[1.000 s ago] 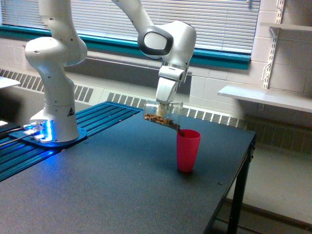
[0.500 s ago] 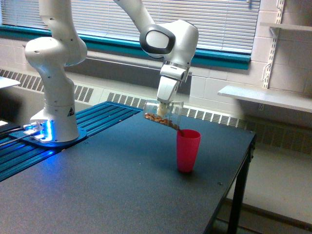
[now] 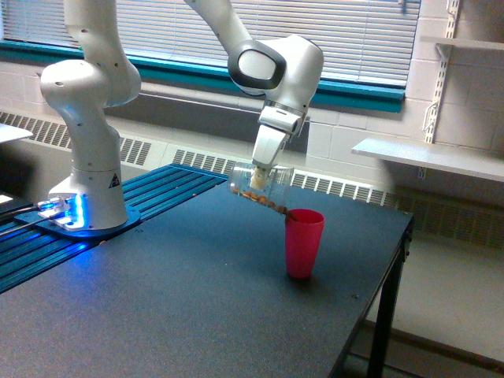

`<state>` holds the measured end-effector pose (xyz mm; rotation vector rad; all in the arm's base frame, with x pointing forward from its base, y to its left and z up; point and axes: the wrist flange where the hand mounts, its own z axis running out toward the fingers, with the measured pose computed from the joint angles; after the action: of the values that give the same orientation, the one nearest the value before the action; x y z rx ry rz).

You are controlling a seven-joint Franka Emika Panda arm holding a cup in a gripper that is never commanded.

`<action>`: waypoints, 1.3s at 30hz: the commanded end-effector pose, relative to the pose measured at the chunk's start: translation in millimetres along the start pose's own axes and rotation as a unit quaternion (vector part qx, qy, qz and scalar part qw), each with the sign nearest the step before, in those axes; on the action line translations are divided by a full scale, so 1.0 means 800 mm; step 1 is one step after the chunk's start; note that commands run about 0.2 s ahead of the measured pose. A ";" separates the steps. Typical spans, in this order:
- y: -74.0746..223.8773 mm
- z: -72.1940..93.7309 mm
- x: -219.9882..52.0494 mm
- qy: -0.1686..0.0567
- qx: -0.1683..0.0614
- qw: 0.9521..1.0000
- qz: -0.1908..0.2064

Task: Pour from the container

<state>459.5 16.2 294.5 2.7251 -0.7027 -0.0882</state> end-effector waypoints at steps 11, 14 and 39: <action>-0.008 -0.008 0.010 0.002 -0.009 1.000 -0.013; -0.014 -0.011 0.011 0.004 -0.008 1.000 -0.016; -0.032 -0.024 0.010 0.008 -0.019 0.999 -0.034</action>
<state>475.9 33.4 297.7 2.7019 -0.6238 -0.1208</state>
